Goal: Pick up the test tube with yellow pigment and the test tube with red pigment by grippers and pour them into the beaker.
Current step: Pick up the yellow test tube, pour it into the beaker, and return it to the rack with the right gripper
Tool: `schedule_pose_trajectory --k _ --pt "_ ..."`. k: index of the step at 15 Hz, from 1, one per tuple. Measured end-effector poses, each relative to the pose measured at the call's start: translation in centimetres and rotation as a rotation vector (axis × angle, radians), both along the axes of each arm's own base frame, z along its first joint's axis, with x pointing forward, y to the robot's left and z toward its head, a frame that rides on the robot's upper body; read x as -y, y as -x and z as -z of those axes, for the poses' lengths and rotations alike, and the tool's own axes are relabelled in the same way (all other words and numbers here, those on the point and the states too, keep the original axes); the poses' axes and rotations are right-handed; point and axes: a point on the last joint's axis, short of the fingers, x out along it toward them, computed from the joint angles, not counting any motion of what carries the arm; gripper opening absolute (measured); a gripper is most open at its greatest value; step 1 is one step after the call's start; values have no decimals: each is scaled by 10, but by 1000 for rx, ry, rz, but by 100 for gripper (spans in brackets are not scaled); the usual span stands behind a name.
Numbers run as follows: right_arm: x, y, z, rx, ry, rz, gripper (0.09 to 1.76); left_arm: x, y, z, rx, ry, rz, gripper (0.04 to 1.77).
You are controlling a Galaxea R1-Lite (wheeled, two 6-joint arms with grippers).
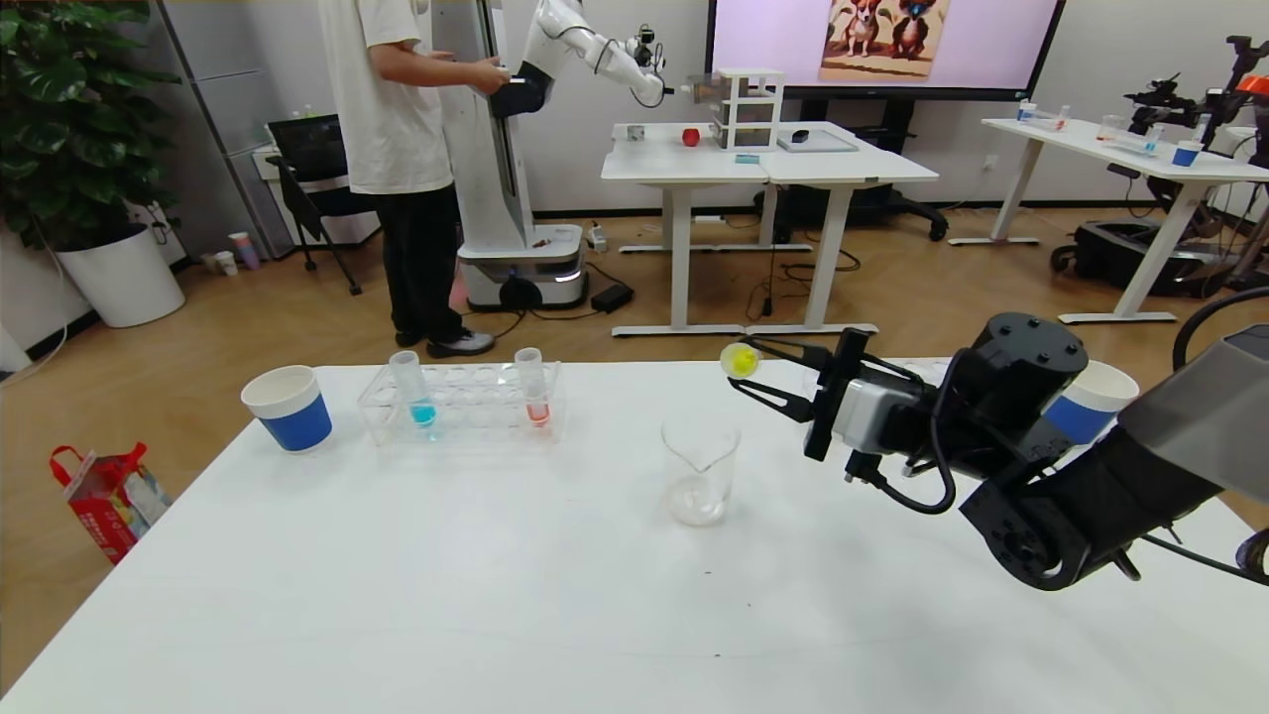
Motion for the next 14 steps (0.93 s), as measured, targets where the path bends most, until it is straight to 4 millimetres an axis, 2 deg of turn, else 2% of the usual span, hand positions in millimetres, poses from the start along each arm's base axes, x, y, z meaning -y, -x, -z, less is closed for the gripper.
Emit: schedule_pose_trajectory --k 5,9,14 --pt "3 -11 5 175 79 28 50 0 0 0 0 0 0 175" --pt "-4 -21 8 276 108 -7 50 0 0 0 0 0 0 175" --pt "-4 -27 16 330 145 -20 50 0 0 0 0 0 0 175"
